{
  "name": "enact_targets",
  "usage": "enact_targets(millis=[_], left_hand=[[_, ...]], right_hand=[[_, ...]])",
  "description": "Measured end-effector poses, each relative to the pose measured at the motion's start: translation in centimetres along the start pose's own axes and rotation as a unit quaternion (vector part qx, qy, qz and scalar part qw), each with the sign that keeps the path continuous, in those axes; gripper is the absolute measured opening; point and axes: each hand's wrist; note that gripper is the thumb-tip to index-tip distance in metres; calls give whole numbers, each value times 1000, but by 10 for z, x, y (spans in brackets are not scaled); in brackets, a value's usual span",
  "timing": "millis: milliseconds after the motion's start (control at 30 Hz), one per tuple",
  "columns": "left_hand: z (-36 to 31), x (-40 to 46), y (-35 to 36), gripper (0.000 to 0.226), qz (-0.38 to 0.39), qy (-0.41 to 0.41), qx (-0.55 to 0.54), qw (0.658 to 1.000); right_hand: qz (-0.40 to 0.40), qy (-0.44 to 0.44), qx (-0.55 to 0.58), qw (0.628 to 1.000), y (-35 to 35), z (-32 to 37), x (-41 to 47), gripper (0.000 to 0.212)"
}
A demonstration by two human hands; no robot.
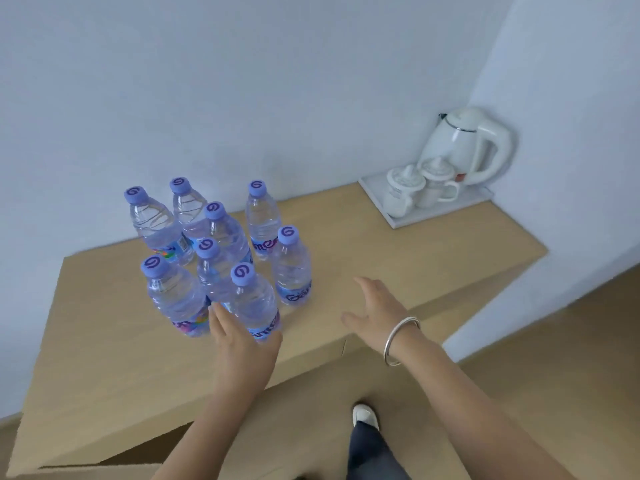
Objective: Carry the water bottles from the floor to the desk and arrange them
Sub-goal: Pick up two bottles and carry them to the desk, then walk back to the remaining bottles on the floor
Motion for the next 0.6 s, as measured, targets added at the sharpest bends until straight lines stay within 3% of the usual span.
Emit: enact_targets(millis=[100,267,600], left_hand=[[-12,-34,31,105,116,21,22,993],[-49,-62,88,89,276,171,43,945],[-165,-112,207,75,405,399,97,817]], right_hand=[[-28,78,25,996,-10,-34,-30,66],[-89,192,51,976,-39,-102,-77,62],[-203,326,132,914,-102,-243,-170,57]])
Point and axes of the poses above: each hand's wrist, its own x-axis towards the middle knuckle, its own y-axis out of the palm, z = x × y, and after that the axes turned 12 degrees about y, right-handed
